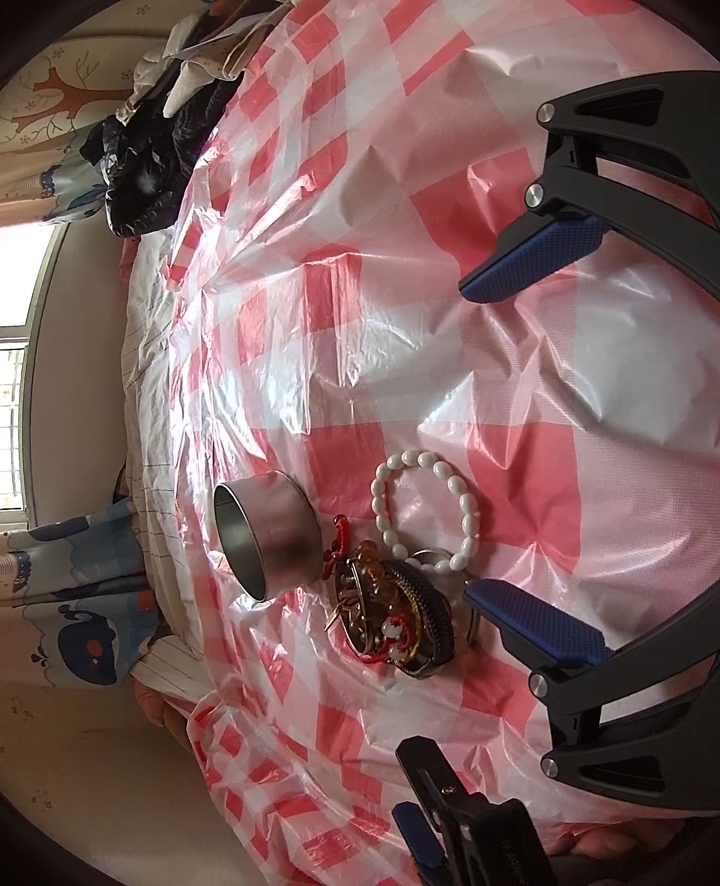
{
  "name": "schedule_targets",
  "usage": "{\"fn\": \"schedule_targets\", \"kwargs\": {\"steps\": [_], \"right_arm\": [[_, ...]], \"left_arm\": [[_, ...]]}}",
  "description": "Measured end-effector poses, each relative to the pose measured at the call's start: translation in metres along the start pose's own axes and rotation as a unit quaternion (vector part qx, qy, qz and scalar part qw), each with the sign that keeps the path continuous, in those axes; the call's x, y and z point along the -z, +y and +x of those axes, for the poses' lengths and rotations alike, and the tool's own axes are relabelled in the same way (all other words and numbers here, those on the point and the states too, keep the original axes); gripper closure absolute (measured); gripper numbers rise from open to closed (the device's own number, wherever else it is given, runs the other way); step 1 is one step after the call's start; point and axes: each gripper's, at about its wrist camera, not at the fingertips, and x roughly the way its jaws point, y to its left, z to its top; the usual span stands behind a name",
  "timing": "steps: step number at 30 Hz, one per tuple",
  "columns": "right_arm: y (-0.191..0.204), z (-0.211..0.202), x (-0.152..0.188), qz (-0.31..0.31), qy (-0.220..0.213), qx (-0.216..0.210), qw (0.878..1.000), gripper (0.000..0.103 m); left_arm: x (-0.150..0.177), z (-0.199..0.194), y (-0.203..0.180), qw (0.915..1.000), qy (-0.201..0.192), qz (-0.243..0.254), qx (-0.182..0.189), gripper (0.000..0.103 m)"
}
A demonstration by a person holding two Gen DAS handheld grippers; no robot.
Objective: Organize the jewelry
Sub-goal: 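Move the right tool to the jewelry pile and grasp a red bead bracelet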
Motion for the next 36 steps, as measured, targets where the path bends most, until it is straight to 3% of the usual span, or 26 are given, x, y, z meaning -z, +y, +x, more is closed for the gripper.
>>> {"fn": "schedule_targets", "kwargs": {"steps": [5,7,9,10,13,15,18,20,28,31,36], "right_arm": [[0.000,-0.003,-0.035,-0.055,-0.014,-0.002,0.998,0.007],[0.001,0.006,-0.051,-0.067,0.001,-0.048,0.997,0.008],[-0.001,0.022,-0.065,-0.060,0.029,-0.111,0.992,0.018],[0.001,0.031,-0.069,-0.060,0.044,-0.128,0.989,0.030],[0.010,0.059,-0.076,-0.064,0.083,-0.166,0.981,0.054],[0.014,0.074,-0.075,-0.053,0.101,-0.188,0.976,0.063],[0.013,0.085,-0.075,-0.026,0.104,-0.219,0.970,0.088],[0.012,0.083,-0.075,-0.026,0.102,-0.224,0.969,0.093],[-0.018,0.025,-0.062,-0.012,0.046,-0.169,0.984,0.095],[-0.034,0.020,-0.051,0.014,0.048,-0.166,0.985,0.095],[-0.043,0.025,-0.050,0.038,0.058,-0.176,0.982,0.094]], "left_arm": [[-0.024,0.014,-0.015,0.9987,0.004,0.041,0.032,0.007],[-0.033,0.020,-0.016,0.9983,0.006,0.052,0.023,0.007],[-0.038,0.021,-0.015,0.9985,0.005,0.054,0.012,0.007],[-0.038,0.021,-0.008,0.9989,0.004,0.047,0.002,0.007],[-0.038,0.023,0.004,0.9995,0.011,0.029,-0.012,0.007],[-0.038,0.021,0.006,0.9994,0.009,0.027,-0.020,0.007],[-0.040,0.018,0.001,0.9990,0.002,0.039,-0.024,0.007],[-0.040,0.018,-0.006,0.9985,0.000,0.051,-0.019,0.007],[-0.041,0.024,-0.037,0.9956,-0.003,0.087,0.036,0.007],[-0.042,0.031,-0.050,0.9935,0.008,0.099,0.056,0.007],[-0.038,0.055,-0.061,0.9919,0.041,0.108,0.053,0.010]]}}
